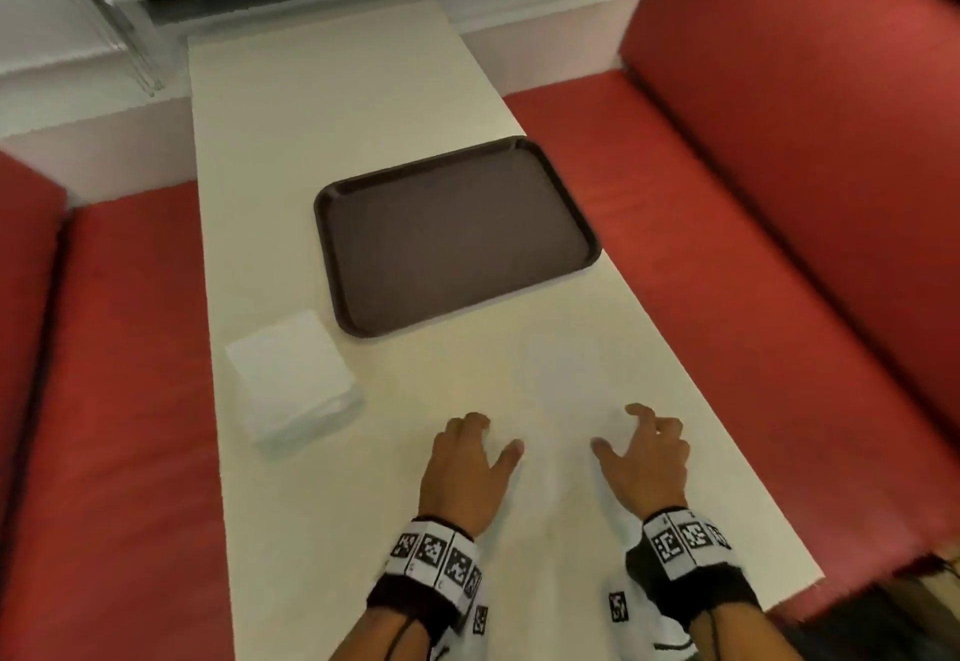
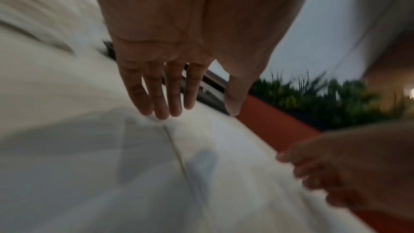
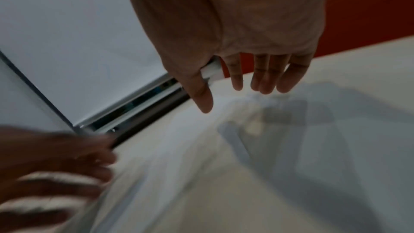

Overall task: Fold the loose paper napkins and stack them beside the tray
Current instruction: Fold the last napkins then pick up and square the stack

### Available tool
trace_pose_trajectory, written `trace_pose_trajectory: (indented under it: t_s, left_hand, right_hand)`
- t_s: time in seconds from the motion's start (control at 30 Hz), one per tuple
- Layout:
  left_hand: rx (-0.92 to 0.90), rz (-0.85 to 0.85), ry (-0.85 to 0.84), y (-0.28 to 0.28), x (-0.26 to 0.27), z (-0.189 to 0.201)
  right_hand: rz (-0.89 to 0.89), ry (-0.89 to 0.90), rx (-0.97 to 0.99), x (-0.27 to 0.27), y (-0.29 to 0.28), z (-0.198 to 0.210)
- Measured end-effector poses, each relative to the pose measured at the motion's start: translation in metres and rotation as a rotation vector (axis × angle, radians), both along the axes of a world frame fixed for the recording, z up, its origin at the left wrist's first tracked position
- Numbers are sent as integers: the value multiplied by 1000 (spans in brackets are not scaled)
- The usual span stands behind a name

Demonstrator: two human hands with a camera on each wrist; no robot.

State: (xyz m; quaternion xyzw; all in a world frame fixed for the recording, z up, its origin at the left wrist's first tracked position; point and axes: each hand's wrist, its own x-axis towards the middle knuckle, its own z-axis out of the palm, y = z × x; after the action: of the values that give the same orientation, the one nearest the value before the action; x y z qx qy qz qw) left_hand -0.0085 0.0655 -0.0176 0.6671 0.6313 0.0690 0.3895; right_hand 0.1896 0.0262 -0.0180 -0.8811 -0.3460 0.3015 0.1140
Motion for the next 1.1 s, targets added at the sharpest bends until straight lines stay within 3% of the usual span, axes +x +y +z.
trace_pose_trajectory:
  t_s: [0.17,0.33,0.5,0.57,0.63,0.7,0.77,0.8,0.87,1.0,1.1]
  left_hand:
    - [28,12,222,0,50,-16]
    - [-65,26,199,0,50,-20]
    - [-60,163,-87,-14,45,5]
    - [-121,289,-268,-22,44,20]
    - [-215,434,-539,-32,46,34]
    - [-296,509,-766,-41,48,48]
    - [-356,520,-895,-50,48,60]
    - [-376,513,-927,-53,47,64]
    - [-390,505,-942,-58,42,68]
    - [-382,511,-897,-52,33,82]
    - [-264,457,-863,-42,22,90]
  right_hand:
    - [225,-100,78,2,-23,-23]
    - [263,-69,103,17,-29,-23]
    - [174,126,215,23,-33,-13]
    - [46,305,234,23,-33,-3]
    - [-19,490,131,20,-35,14]
    - [-86,786,35,15,-38,27]
    - [-151,1063,108,10,-40,36]
    - [-161,1119,188,7,-40,36]
    - [-140,1089,308,8,-38,40]
    - [33,1008,361,15,-27,57]
    - [107,1015,391,15,-20,71]
